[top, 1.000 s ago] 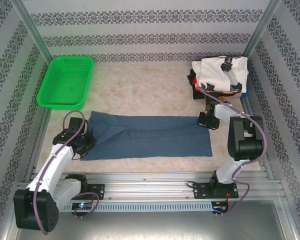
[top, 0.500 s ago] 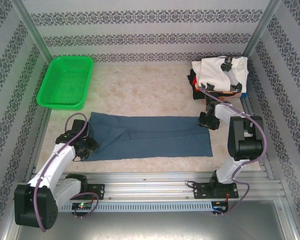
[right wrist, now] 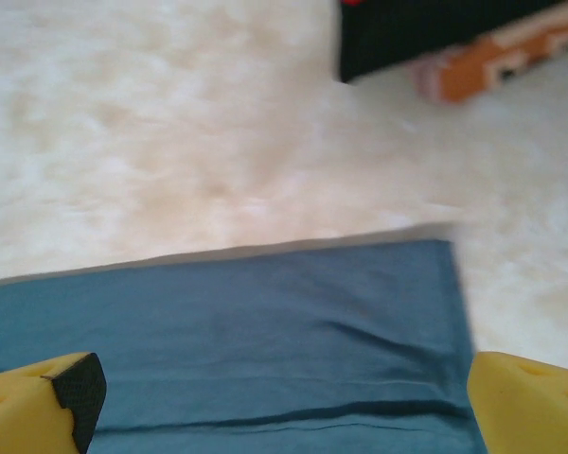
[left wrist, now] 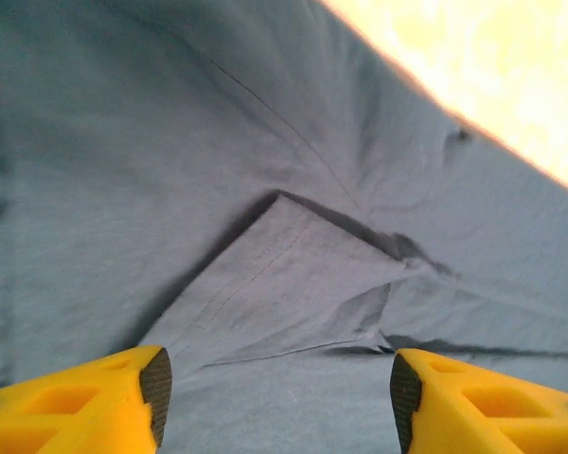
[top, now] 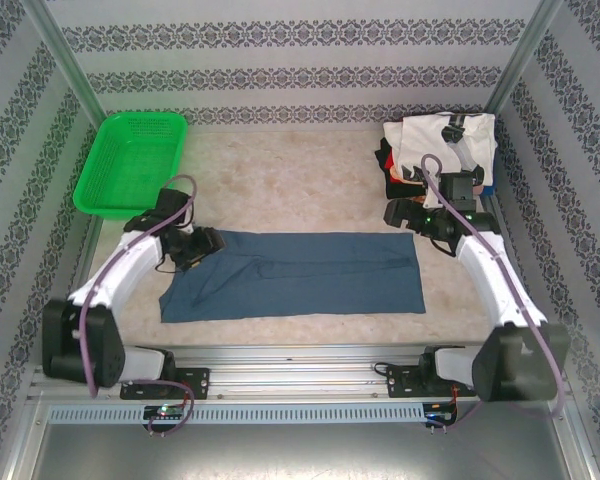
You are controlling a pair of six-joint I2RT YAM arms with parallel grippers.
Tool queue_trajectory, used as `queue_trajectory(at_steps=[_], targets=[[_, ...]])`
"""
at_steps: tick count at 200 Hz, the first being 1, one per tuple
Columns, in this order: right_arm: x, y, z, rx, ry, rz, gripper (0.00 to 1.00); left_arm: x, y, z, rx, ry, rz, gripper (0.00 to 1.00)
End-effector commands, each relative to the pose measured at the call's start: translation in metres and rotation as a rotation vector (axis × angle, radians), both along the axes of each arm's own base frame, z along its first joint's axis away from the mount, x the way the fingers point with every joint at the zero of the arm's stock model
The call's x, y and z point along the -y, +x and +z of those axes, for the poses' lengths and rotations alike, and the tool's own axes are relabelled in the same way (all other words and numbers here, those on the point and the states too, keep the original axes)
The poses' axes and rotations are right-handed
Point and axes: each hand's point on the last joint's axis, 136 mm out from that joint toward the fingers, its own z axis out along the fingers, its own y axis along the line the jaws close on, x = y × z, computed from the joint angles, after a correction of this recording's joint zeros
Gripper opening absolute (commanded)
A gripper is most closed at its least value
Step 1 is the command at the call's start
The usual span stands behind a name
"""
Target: Fold and stack the t-shirts
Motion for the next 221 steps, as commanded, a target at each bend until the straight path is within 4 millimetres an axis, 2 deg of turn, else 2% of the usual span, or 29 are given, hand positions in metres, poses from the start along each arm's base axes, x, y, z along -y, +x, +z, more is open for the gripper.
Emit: queue_trajectory(at_steps=[1, 17, 44, 99, 136, 152, 170, 184, 200, 221], targets=[[-0.052, -0.024, 0.018, 0.011, 0.13, 0.215, 0.98, 0.025, 0.012, -0.009, -0.003, -0.052, -0.189, 0.57], [-0.073, -0.036, 0.021, -0.002, 0.152, 0.275, 0.98, 0.027, 0.022, -0.019, -0.022, -0.021, -0.226, 0.53], [-0.087, -0.045, 0.015, -0.03, 0.193, 0.293, 0.98, 0.023, 0.035, -0.034, -0.041, 0.031, -0.236, 0.47], [-0.084, -0.048, 0.015, -0.029, 0.166, 0.279, 0.98, 0.009, 0.035, -0.051, -0.101, 0.165, -0.273, 0.4], [-0.083, -0.044, 0.014, -0.029, 0.155, 0.271, 0.98, 0.017, 0.031, -0.06, -0.122, 0.182, -0.325, 0.38], [-0.082, -0.041, 0.016, -0.021, 0.151, 0.265, 0.98, 0.018, 0.03, -0.064, -0.114, 0.193, -0.334, 0.34], [-0.081, -0.038, 0.019, -0.015, 0.143, 0.259, 0.98, 0.021, 0.033, -0.062, -0.099, 0.197, -0.349, 0.18], [-0.08, -0.035, 0.022, -0.006, 0.134, 0.254, 0.98, 0.03, 0.033, -0.051, -0.067, 0.2, -0.373, 0.12], [-0.078, -0.033, 0.024, 0.003, 0.123, 0.244, 0.98, 0.037, 0.028, -0.037, -0.033, 0.219, -0.401, 0.11], [-0.075, -0.028, 0.023, 0.009, 0.101, 0.23, 0.98, 0.048, 0.008, -0.03, -0.003, 0.225, -0.436, 0.11]])
